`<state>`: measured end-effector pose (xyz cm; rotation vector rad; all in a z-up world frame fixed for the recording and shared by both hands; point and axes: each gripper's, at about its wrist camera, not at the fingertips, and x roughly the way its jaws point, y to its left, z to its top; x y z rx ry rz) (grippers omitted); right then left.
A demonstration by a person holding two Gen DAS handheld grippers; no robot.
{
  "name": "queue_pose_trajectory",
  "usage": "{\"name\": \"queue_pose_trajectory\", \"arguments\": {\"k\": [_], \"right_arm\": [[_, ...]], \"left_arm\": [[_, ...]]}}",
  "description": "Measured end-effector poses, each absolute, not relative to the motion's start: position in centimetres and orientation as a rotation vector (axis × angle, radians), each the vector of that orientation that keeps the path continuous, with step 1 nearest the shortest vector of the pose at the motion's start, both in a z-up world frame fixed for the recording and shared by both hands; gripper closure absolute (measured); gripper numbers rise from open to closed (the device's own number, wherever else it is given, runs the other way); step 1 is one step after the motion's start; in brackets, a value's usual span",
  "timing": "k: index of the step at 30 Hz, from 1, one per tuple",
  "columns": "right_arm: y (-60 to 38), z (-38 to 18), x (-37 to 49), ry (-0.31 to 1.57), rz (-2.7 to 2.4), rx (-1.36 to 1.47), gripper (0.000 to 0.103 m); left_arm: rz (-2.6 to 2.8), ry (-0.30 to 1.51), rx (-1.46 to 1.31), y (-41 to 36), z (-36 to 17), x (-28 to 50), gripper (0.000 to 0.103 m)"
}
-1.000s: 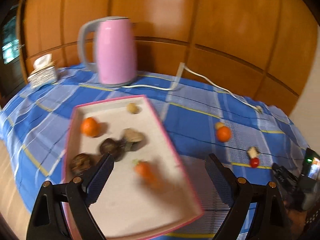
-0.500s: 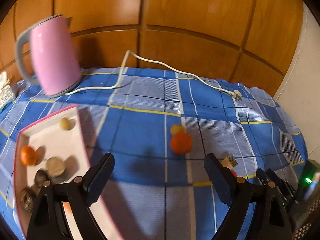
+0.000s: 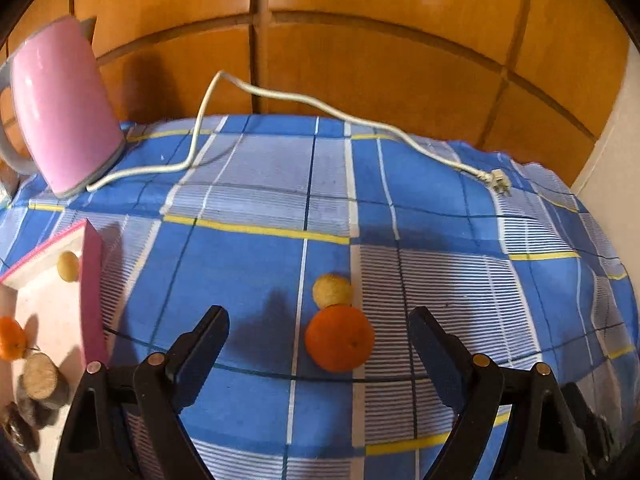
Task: Organize fruits
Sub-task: 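Reach the left gripper to the orange on the cover and grasp it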
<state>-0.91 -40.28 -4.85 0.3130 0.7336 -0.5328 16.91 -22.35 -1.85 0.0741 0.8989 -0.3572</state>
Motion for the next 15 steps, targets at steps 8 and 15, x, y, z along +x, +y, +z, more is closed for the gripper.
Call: {"name": "queue_pose_trajectory", "arguments": {"k": [8, 15], "right_arm": [[-40.3, -4.9, -0.8, 0.742, -0.569, 0.302, 0.064], [-40.1, -5.0, -0.7, 0.748, -0.577, 0.285, 0.064]], "left_arm": [[-0.384, 0.935, 0.056, -22.6, -4.1, 16.9, 0.045], [-0.427, 0.901, 0.108, -23.7, -4.0, 15.9, 0.064]]}}
